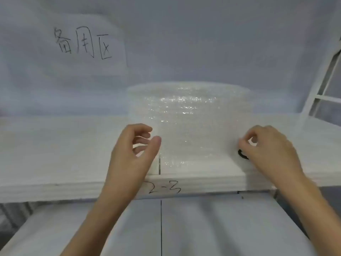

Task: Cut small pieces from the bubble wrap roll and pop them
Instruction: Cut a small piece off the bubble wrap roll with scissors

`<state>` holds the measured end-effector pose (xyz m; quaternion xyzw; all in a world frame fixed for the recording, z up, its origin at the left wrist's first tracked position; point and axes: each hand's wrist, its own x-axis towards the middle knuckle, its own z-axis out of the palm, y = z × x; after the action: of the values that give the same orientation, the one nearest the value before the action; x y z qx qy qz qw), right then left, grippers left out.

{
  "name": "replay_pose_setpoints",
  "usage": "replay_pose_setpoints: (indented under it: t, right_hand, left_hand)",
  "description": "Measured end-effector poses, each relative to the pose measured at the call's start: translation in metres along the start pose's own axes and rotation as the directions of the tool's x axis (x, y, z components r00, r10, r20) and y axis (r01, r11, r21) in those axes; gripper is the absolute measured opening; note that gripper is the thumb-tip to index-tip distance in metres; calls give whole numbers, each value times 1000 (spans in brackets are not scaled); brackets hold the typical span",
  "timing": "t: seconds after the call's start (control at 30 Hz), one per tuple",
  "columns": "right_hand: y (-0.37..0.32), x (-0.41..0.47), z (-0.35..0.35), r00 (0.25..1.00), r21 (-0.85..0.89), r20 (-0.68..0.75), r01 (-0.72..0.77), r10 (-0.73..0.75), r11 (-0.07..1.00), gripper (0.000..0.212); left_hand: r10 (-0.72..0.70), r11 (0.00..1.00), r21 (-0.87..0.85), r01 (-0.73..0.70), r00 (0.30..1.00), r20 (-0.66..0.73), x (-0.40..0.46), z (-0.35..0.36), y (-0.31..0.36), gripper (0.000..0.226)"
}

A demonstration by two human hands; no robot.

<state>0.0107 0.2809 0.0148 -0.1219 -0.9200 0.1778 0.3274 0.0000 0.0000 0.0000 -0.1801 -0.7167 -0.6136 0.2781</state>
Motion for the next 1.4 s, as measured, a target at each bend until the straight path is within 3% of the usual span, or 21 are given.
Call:
replay_pose_setpoints:
  t: [0.1,0.2,0.4,0.6,0.73,0.83,0.9,0.97,1.0,1.07,1.13,1.2,1.4]
  right_hand:
    - [9,-6,-1,990,-168,118,-57,77,984,22]
    - [13,-1,-3,978,-119,150,-130,147,984,30]
    - [13,13,-24,926,-224,305,-156,221,962,34]
    - [10,25,-36,895,-366,373,-102,246,925,31]
    - [25,17,-60,887,-187,356,-241,294,952,44]
    - [49,-13,-78,889,133,385,-318,247,939,52]
    - [57,-45,-77,872,451,464,-386,158,805,41]
    - [52,-78,-64,813,645,581,-489,38,587,64]
    - [47,-94,-53,770,685,638,-555,-20,472,79]
    - [28,-118,-36,693,696,708,-652,-136,300,81]
    - [1,-136,-28,637,676,736,-676,-228,292,52]
    - [-21,-147,-21,627,680,733,-668,-263,302,24]
    - [-43,-165,-1,648,690,723,-686,-238,228,21]
  left_hand:
    - [-145,984,124,128,979,141,-3,4,-4,24]
    - [-212,966,193,175,958,193,-4,7,-2,27]
    - [-257,925,360,122,898,356,-7,7,0,18]
    - [-271,959,191,208,867,419,-7,3,2,17]
    - [-275,961,115,250,854,442,-5,2,1,16]
    - [-257,966,88,244,846,467,-5,0,-1,11]
    - [-258,966,117,230,827,500,-5,-1,0,12]
    - [-268,963,139,229,806,528,-3,-2,1,14]
    - [-273,962,131,241,796,540,-3,-3,1,14]
    - [-277,957,91,274,783,557,-2,-4,2,12]
    - [-276,956,73,284,788,550,-1,-4,3,11]
    - [-276,958,81,275,807,523,-1,-2,4,11]
    - [-282,959,86,271,869,406,-4,2,2,14]
